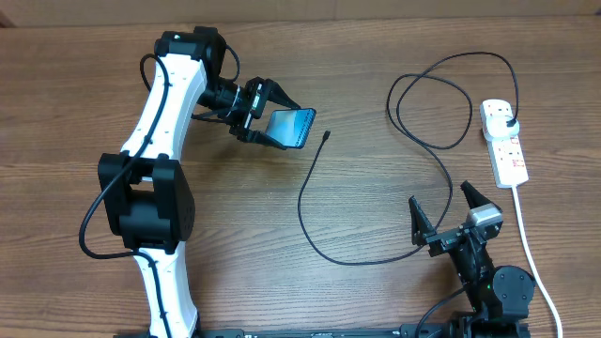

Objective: Plug charger to phone and switch on socket
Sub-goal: 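Hold the phone raised and tilted with the left gripper, then move the right gripper left toward the phone held by the left gripper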

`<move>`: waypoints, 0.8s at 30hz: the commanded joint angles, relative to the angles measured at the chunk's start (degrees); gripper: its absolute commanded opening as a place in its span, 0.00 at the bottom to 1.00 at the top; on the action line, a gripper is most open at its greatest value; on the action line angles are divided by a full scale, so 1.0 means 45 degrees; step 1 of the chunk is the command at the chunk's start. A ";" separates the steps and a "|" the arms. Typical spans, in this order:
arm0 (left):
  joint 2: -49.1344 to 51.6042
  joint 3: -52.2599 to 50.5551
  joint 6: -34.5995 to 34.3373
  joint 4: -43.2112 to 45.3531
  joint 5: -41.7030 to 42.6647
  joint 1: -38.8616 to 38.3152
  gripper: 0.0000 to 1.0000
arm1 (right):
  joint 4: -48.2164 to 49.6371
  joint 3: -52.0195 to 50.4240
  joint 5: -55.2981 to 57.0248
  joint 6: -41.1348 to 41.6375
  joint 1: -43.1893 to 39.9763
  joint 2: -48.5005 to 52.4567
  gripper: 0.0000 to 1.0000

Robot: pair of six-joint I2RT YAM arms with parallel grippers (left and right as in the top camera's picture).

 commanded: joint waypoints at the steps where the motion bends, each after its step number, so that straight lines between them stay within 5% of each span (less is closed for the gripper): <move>1: -0.0019 0.0389 -0.0175 -0.0034 0.1273 -0.0083 0.44 | 0.0083 -0.0136 0.0141 0.0379 0.0058 -0.0112 1.00; 10: -0.0019 0.0389 -0.0165 -0.0034 0.1734 -0.0083 0.42 | 0.0039 -0.0126 -0.0078 0.4760 0.0058 0.0185 1.00; 21: -0.0019 0.0389 0.0117 -0.0029 0.0622 -0.0087 0.38 | -0.1690 0.2701 -0.1345 0.4993 0.0053 0.2565 1.00; 24: -0.0019 0.0389 0.0117 -0.0034 -0.0379 -0.0087 0.28 | -0.2633 0.4197 -0.1511 0.4945 0.0053 0.3823 1.00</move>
